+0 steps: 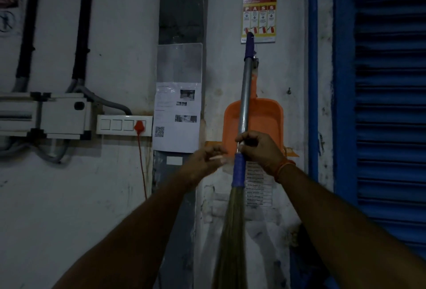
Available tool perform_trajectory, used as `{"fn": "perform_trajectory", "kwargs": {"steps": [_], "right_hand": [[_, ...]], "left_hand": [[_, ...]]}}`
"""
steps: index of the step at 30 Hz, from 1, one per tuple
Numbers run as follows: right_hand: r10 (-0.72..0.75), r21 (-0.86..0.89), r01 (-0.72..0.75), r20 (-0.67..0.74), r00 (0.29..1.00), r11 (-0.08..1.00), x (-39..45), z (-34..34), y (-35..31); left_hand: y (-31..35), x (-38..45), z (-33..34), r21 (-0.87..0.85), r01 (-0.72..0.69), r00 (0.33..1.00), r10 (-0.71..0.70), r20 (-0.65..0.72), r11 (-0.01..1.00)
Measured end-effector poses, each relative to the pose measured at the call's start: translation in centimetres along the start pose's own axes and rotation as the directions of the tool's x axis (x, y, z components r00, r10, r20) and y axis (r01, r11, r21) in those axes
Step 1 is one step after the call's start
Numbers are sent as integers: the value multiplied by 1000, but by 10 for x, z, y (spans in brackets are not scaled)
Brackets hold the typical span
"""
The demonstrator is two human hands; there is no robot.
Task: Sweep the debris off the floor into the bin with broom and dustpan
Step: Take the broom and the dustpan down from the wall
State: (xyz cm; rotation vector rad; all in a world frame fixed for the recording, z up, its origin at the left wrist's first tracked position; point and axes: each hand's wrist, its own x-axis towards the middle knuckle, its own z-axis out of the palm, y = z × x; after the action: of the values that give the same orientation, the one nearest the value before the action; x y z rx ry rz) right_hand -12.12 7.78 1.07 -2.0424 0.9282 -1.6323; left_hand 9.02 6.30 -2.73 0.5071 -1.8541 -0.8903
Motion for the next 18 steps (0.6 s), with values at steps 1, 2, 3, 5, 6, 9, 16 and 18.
{"fn": "perform_trajectory", "kwargs": {"steps": [1,2,3,5,6,9,16,18], "right_hand": [[-4,-2,4,-8,1000,1000,4,-3,-2],[-7,1,7,-15,1000,1000,9,-6,-5],[-10,-2,10,-22,1000,1000,13,-9,-8],[-24,-21,24,-35,999,1000,20,-14,-16],[-35,-32,34,-40,999,999,23,-17,-21],[-82,-92,75,-75,994,993,28,-26,-33],[-173,-638,98,-56,983,764,20,-36,-60],[-238,-889,163,63,969,429,12,-38,-73]], "left_hand": [[-6,-5,5,6,3,999,-3,53,1000],[-12,-8,11,3,3,995,-3,102,1000],[-17,-10,17,-11,4,991,-2,136,1000],[-24,-10,27,-76,10,987,3,161,997],[-26,-8,31,-114,10,987,9,160,993],[-26,-3,39,-140,4,989,17,147,990],[-30,4,47,-43,-97,995,98,20,994],[-36,5,40,53,-105,994,106,-10,993]]}}
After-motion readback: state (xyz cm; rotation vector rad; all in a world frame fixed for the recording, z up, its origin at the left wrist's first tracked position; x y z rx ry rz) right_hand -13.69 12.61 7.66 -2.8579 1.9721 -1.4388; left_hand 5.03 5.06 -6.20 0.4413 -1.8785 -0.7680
